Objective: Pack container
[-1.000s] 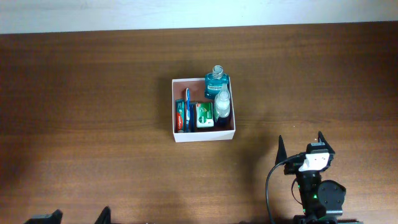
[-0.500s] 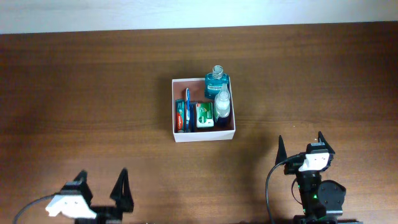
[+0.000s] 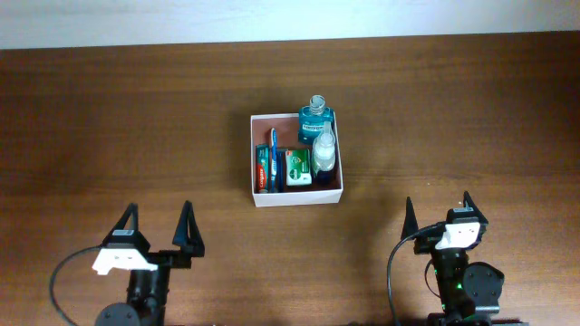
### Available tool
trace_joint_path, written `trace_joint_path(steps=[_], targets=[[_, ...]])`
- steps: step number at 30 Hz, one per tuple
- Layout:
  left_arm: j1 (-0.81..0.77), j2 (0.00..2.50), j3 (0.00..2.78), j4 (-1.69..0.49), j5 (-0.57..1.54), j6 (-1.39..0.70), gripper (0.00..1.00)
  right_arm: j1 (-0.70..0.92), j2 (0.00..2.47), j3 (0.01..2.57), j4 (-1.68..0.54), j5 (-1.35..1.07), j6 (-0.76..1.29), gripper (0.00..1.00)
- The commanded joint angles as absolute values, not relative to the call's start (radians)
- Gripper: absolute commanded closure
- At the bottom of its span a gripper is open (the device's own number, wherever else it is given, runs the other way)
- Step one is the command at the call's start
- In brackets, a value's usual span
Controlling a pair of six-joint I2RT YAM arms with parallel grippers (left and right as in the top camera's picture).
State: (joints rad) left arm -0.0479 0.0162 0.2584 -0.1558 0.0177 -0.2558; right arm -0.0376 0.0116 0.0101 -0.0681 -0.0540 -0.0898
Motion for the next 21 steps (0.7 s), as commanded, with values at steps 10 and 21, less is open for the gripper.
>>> trace_joint_path(steps=[10,21], targets=[[-0.043,0.006,0.059,-0.008,-0.025,-0.229,0.0,-0.034,0.003,0.006,-0.072,-0.071,-0.097,0.01],[-0.043,0.006,0.008,-0.08,-0.044,-0.09,0.01,-0.034,0.003,0.006,-0.072,-0.071,-0.097,0.01]])
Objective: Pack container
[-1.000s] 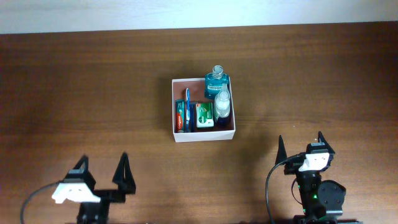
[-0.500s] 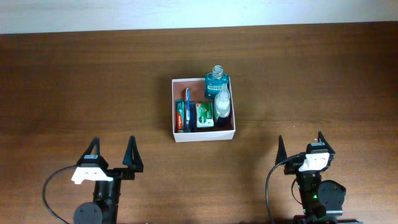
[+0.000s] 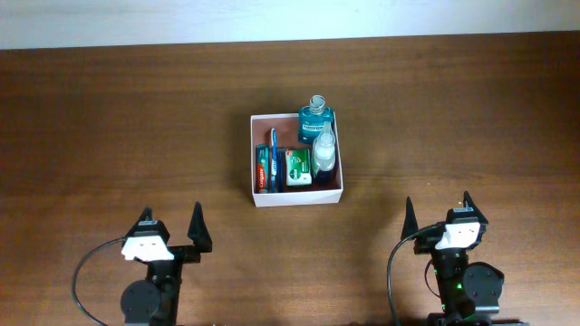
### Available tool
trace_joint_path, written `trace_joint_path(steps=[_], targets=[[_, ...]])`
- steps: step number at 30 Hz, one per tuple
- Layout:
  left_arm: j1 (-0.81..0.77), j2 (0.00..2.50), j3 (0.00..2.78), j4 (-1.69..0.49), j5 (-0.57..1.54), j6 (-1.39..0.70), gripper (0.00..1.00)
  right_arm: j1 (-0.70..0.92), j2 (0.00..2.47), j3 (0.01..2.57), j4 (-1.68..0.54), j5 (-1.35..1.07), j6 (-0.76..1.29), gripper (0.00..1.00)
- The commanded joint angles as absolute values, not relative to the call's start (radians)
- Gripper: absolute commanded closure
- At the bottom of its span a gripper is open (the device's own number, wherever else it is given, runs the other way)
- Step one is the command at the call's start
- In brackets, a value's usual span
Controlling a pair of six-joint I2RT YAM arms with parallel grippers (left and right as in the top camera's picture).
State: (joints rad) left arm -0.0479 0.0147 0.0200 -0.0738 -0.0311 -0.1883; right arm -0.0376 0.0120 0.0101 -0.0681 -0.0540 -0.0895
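Observation:
A white box [image 3: 296, 198] stands at the table's middle. Inside it are a teal mouthwash bottle [image 3: 314, 120], a small clear bottle [image 3: 323, 147], a green packet [image 3: 296, 167], a red toothpaste tube [image 3: 264, 169] and a blue toothbrush [image 3: 273, 154]. My left gripper [image 3: 170, 220] is open near the front left edge, well away from the box, with nothing between its fingers. At the front right my right gripper [image 3: 438, 206] also stands open and holds nothing.
The brown wooden table [image 3: 109, 127] spreads around the box. A pale wall strip runs along the far edge. Black cables loop beside both arm bases at the front.
My left arm has shifted a little to the right and back toward the front edge, its fingers still open. The right arm and the box contents have not moved.

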Motion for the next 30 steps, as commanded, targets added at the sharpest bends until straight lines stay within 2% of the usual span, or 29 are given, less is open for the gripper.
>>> trace_joint_path(steps=[1,30], targets=[[-0.043,0.006,0.008,-0.08,-0.045,-0.067,0.01,-0.034,0.003,0.006,-0.072,-0.071,-0.097,0.01],[-0.043,0.006,0.009,-0.08,-0.042,-0.026,0.0,-0.034,0.003,0.006,-0.072,-0.071,-0.097,0.01]])
